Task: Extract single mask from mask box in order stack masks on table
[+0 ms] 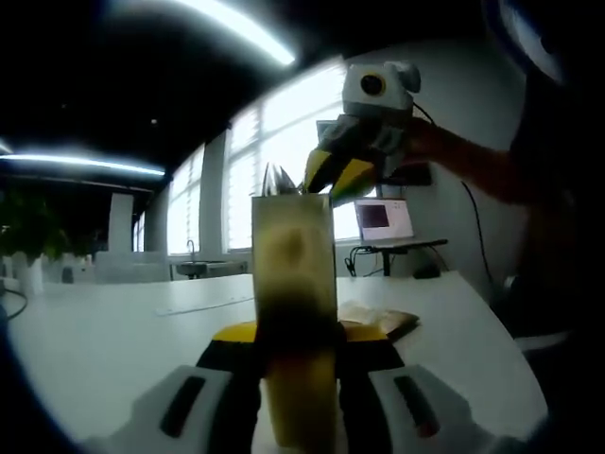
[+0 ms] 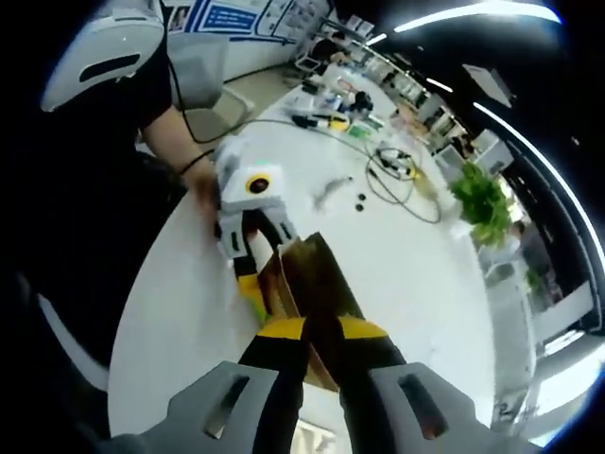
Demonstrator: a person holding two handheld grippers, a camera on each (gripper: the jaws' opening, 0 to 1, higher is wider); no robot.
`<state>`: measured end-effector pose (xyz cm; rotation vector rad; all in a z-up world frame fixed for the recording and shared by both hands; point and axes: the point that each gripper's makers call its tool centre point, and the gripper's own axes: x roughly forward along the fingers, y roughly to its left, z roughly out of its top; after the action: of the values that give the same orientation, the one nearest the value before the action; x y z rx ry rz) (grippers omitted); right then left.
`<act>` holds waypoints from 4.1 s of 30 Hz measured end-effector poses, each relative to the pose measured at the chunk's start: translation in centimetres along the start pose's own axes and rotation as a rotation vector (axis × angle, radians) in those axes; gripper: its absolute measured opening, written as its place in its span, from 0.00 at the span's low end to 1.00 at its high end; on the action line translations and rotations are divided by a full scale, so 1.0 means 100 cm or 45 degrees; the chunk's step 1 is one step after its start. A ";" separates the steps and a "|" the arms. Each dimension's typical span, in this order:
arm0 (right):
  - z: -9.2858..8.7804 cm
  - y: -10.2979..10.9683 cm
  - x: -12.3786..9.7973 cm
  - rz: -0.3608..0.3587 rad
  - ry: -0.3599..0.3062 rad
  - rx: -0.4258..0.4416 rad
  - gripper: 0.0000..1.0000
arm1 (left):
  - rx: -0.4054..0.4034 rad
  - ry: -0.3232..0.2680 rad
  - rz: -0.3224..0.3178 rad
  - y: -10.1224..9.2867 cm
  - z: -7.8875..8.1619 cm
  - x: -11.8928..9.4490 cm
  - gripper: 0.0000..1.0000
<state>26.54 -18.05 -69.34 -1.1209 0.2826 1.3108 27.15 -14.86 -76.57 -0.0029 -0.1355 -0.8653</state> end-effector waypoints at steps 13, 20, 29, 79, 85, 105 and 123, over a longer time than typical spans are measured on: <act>0.009 0.004 0.004 0.097 0.071 -0.123 0.04 | 0.004 0.003 0.002 -0.001 0.000 0.000 0.33; 0.007 0.005 0.013 0.179 0.180 -0.185 0.05 | 0.006 0.004 0.003 -0.001 0.000 0.000 0.33; 0.001 0.004 0.016 0.223 0.206 -0.143 0.04 | 0.009 0.005 0.001 -0.001 0.000 0.000 0.33; 0.008 0.000 0.002 0.253 0.074 -0.144 0.00 | -0.024 0.007 -0.007 -0.001 -0.001 0.000 0.33; 0.008 -0.001 -0.006 0.213 0.029 -0.115 0.00 | -0.019 0.013 -0.002 -0.001 -0.001 0.000 0.33; 0.016 -0.015 -0.037 0.040 -0.129 -0.016 0.00 | -0.017 0.022 -0.002 -0.002 -0.002 0.000 0.33; 0.023 -0.024 -0.058 -0.114 -0.239 0.035 0.00 | -0.008 0.030 0.004 -0.001 -0.003 0.000 0.33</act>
<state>25.87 -19.49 -62.79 -0.9690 0.1105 1.3181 27.12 -14.92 -76.92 0.0014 -0.1109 -0.8625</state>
